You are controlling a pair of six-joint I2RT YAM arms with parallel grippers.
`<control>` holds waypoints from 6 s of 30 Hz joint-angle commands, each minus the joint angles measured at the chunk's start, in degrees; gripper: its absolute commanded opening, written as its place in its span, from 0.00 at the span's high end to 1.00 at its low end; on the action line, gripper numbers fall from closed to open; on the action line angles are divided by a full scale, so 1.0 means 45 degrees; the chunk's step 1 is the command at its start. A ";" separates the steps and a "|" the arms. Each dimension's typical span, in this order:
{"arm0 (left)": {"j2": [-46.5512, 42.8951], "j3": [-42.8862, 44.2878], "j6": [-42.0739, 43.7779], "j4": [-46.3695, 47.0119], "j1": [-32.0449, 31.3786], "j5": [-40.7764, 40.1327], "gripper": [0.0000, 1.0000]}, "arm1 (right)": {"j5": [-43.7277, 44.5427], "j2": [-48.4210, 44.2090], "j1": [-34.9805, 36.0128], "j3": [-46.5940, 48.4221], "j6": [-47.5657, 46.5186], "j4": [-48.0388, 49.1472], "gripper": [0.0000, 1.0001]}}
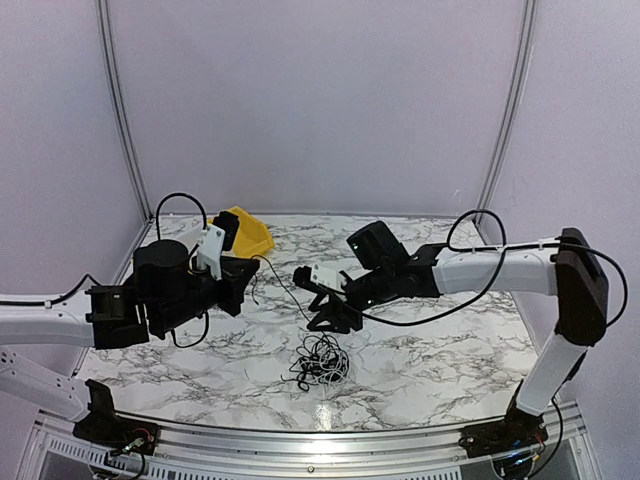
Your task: Untangle the cables
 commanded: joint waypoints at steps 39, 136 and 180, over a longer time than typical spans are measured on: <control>-0.1893 0.9602 0.1904 -0.5247 0.0073 -0.3113 1.00 | 0.0698 0.4141 -0.0073 0.1016 0.1222 -0.0099 0.86; 1.1338 0.6891 -1.1208 0.0215 0.3586 0.3616 0.76 | 0.2682 0.0360 -0.1077 -0.0162 -0.1211 0.0395 0.34; 0.9591 0.4945 -1.1837 0.1192 0.3778 0.3528 1.00 | 0.4967 0.3938 0.0587 0.0272 -0.0854 0.3715 0.63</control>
